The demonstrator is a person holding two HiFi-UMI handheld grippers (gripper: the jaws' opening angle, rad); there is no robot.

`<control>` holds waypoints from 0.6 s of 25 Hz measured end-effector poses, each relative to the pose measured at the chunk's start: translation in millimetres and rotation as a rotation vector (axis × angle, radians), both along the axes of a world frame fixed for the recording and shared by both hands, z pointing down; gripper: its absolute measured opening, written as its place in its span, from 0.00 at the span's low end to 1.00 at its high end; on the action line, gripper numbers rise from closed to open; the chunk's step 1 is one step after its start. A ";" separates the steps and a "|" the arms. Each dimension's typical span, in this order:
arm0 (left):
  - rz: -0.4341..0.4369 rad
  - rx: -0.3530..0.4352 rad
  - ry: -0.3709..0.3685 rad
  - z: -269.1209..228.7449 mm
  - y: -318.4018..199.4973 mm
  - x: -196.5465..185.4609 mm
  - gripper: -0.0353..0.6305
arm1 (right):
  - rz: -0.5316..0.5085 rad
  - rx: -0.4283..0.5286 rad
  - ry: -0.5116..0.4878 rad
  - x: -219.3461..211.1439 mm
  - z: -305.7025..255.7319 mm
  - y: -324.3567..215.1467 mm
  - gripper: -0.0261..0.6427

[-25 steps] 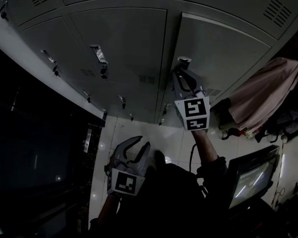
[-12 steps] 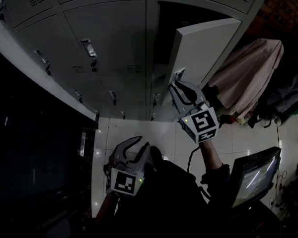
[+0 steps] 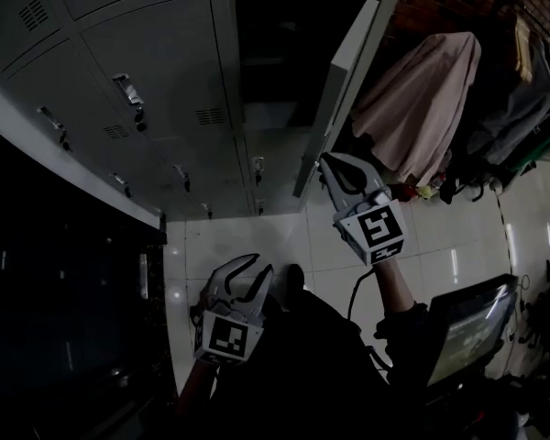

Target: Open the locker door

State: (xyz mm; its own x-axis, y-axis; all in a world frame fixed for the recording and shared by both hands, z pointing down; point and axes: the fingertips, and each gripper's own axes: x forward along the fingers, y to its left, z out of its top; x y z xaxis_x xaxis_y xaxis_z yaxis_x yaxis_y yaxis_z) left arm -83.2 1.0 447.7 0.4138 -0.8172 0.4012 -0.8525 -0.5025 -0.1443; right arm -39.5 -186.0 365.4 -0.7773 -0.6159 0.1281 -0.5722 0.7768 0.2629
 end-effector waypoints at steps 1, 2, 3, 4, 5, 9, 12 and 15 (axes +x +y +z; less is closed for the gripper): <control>0.012 0.007 -0.004 -1.8 -0.7 3.9 0.22 | 0.013 0.000 0.002 7.0 -0.3 1.9 0.05; 0.023 0.015 -0.010 -4.3 -2.1 7.8 0.22 | 0.026 0.000 0.003 14.0 -0.4 3.8 0.05; 0.033 0.024 -0.016 -7.3 -4.3 11.5 0.22 | 0.038 -0.001 0.005 20.9 -0.1 5.6 0.05; 0.042 0.033 -0.022 -9.9 -6.7 15.1 0.22 | 0.049 -0.001 0.011 27.4 0.6 7.4 0.05; 0.048 0.037 -0.024 -10.8 -8.8 18.5 0.22 | 0.058 0.000 0.019 33.4 1.8 9.2 0.05; 0.067 0.043 -0.034 -12.2 -18.8 34.8 0.22 | 0.083 0.014 0.059 53.8 6.4 19.0 0.05; 0.082 0.052 -0.039 -16.1 -26.8 55.0 0.22 | 0.082 -0.002 0.077 71.2 12.2 33.9 0.04; 0.093 0.058 -0.041 -19.8 -32.4 75.1 0.22 | 0.076 -0.054 0.078 89.4 23.9 51.7 0.04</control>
